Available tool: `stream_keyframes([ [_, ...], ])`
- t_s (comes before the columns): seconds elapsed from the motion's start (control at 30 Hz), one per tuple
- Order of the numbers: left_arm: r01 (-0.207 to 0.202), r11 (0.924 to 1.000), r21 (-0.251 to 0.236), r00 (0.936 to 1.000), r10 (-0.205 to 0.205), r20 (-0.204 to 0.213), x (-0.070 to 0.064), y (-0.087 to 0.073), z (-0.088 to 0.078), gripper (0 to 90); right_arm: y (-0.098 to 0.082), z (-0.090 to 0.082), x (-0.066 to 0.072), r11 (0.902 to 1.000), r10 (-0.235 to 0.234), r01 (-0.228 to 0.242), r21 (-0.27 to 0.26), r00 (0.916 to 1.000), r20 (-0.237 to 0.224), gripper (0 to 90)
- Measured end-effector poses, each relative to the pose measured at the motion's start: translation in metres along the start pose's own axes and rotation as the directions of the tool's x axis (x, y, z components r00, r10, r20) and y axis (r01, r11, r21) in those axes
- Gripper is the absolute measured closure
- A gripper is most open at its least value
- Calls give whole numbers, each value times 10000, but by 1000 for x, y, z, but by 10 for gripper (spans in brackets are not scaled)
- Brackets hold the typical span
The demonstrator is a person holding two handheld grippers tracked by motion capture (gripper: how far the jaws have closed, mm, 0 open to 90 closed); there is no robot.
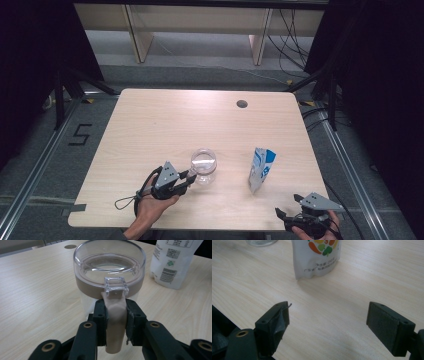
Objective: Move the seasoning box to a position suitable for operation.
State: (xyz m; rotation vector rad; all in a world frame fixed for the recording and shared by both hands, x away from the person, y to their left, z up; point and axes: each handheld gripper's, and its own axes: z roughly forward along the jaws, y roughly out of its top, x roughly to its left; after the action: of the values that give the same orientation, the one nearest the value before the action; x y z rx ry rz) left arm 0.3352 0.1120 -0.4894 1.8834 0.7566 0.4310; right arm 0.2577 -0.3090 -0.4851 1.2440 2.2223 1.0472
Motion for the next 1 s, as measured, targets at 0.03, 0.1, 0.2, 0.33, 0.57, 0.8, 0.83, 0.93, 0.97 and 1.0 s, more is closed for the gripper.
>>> stream_keyframes([
  [0.03, 28, 10000, -59, 9999, -27, 121, 0, 0, 0, 724, 0, -1, 2, 9999, 153, -153, 10, 9999, 45, 197],
  [0.1, 1, 10000, 0, 9998, -1, 219, -1, 0, 0, 725, 0, 0, 1, 10000, 1, -1, -71, 10000, -30, 199],
  [0.2, -46, 10000, -23, 9990, 47, 451, -3, -1, -2, 725, 0, 0, 3, 9998, 207, -208, -72, 9998, -22, 201],
  [0.33, -167, 9998, -110, 9958, 176, 895, -6, -2, -3, 726, 1, 1, 1, 10000, -58, 57, -64, 9998, -173, 204],
  [0.57, -683, 9976, -133, 9867, 695, 1472, -10, -3, -6, 726, 2, 2, 2, 9998, -190, 187, -117, 9995, -266, 211],
  [0.8, -921, 9956, -168, 9720, 936, 2157, -16, -4, -7, 726, 3, 2, 6, 9997, -256, 255, -23, 9991, -329, 221],
  [0.83, -779, 9969, -126, 9721, 788, 2209, -18, -5, -7, 726, 3, 3, 5, 9988, -475, 471, -104, 9982, -373, 231],
  [0.93, -901, 9956, -254, 9642, 936, 2481, -20, -5, -7, 726, 3, 3, 7, 9991, -431, 428, -70, 9976, -538, 241],
  [0.97, -957, 9950, -273, 9616, 995, 2559, -20, -5, -7, 726, 3, 5, 6, 9984, -572, 570, -50, 9963, -643, 241],
  [1.0, -1031, 9945, -209, 9606, 1050, 2575, -20, -5, -8, 726, 3, 4, 8, 9995, -326, 326, -14, 9973, -657, 241],
])
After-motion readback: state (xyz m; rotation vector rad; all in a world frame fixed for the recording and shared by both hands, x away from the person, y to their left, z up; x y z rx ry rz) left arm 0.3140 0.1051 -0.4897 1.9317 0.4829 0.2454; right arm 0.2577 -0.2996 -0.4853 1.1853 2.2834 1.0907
